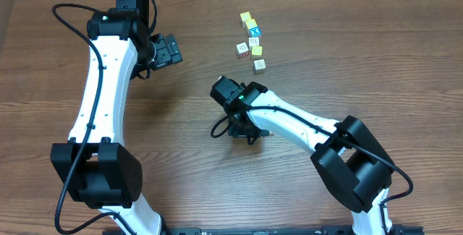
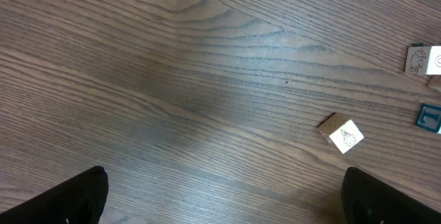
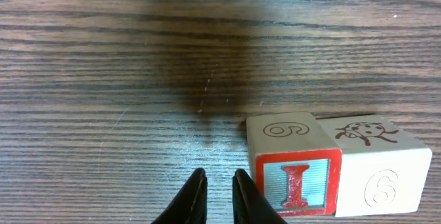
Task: Flip 5 blocks
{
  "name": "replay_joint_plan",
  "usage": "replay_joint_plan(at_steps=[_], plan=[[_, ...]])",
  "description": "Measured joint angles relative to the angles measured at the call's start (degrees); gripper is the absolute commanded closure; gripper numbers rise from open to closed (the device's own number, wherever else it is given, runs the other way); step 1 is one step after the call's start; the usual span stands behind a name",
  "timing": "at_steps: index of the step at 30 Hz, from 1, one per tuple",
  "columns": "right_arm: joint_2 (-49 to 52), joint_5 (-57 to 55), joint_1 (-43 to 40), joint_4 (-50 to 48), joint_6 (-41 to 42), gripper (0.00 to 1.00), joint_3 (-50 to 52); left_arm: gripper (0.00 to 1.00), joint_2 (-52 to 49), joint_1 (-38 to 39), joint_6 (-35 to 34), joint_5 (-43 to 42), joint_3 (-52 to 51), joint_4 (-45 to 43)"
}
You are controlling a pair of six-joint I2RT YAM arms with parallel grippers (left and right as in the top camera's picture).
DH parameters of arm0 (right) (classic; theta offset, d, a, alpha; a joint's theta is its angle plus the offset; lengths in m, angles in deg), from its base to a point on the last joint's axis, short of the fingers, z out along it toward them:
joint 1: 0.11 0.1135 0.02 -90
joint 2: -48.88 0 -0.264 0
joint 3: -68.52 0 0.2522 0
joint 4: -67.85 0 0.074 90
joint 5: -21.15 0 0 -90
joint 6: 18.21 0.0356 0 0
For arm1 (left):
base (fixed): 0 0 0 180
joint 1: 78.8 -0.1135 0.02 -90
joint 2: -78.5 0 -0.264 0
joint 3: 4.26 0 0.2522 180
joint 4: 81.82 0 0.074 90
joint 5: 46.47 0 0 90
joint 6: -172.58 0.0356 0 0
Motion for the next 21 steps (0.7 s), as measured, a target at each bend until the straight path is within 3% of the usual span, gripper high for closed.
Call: replay_joint_plan(at_steps=[10,21], plan=[[0.0,6.2,-2.1,0.4,-3.6,0.85,-6.3,0.00,0.0,0.0,0.0,0.0,0.0,0.0],[0.1,3.4,-9.2,-0.1,-5.4,0.90,-7.3,0.00,0.0,0.0,0.0,0.0,0.0,0.0]])
